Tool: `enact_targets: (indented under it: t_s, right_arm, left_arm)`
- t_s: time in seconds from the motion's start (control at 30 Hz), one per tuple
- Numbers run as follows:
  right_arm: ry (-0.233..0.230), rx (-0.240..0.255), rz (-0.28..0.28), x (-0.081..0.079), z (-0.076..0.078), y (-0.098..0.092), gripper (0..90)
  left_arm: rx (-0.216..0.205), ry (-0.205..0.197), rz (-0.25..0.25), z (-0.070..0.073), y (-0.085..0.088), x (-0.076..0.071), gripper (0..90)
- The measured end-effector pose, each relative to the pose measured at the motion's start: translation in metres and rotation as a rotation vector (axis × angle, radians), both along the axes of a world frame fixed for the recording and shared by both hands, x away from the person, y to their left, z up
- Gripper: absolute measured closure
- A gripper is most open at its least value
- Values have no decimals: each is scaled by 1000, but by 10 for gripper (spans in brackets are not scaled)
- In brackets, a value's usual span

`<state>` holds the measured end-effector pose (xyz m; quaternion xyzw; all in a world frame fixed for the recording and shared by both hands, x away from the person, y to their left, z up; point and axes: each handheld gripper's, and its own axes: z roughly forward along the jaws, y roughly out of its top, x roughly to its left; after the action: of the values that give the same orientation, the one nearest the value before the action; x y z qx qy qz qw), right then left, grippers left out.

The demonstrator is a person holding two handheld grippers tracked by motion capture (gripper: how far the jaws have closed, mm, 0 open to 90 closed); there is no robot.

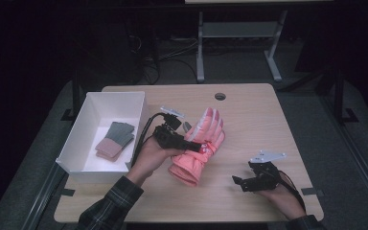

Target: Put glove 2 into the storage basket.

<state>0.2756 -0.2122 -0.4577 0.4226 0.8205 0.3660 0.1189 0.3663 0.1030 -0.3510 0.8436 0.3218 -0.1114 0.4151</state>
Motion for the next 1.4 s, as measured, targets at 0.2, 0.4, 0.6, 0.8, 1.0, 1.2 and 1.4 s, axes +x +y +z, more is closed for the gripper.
enact_targets:
  t_s: [0.2, 0.4, 0.6, 0.8, 1.0, 1.2, 1.4]
  right_arm:
    - [-2, 0, 3, 1, 0, 1, 134]
    - [6, 3, -1, 1, -1, 2, 133]
    - [9, 2, 1, 1, -1, 1, 133]
    - [9, 4, -2, 1, -1, 2, 133]
    - [7, 6, -6, 0, -1, 1, 133]
    - [1, 1, 1, 1, -2, 2, 133]
    - [6, 1, -10, 1, -1, 1, 133]
  left_arm:
    - [-3, -8, 14, 17, 16, 6, 633]
    - [-22, -27, 40, 35, 33, 11, 631]
    - [-37, -48, 75, 51, 48, 15, 631]
    - [-39, -70, 109, 72, 72, 19, 631]
    - [-33, -88, 157, 83, 93, 22, 631]
    - [-22, -115, 223, 98, 126, 25, 631]
    - [-29, -136, 295, 107, 159, 25, 631]
